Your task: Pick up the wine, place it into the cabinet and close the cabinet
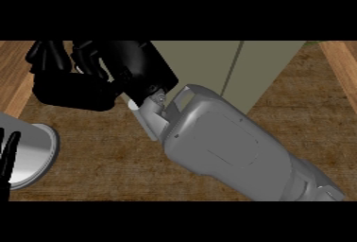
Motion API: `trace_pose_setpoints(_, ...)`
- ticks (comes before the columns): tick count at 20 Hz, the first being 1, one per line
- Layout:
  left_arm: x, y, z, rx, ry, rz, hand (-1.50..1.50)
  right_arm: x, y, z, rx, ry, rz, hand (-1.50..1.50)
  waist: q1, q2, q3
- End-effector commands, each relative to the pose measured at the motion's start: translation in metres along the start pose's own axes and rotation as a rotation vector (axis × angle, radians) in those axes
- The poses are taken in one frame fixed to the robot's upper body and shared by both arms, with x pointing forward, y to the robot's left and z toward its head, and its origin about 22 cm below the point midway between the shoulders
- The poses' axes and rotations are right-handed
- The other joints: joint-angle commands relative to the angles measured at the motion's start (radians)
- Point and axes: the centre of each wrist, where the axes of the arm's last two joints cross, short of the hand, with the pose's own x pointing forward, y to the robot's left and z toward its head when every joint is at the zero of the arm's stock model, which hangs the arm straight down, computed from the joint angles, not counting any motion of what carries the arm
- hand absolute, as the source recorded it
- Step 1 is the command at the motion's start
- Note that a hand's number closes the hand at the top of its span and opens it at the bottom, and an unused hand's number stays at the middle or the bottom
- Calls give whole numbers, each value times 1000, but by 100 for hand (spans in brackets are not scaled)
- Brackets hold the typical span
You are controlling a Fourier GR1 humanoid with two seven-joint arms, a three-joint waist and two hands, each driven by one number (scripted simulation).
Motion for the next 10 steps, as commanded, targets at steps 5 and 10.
trace_pose_setpoints(5,5,3,-6,-4,6,-14,-150,-49,-31,-29,-54,41,36,150,5,2,0)
trace_pose_setpoints(10,5,-1,-7,-8,18,-9,-150,-68,-61,-27,-68,33,44,150,1,5,1)
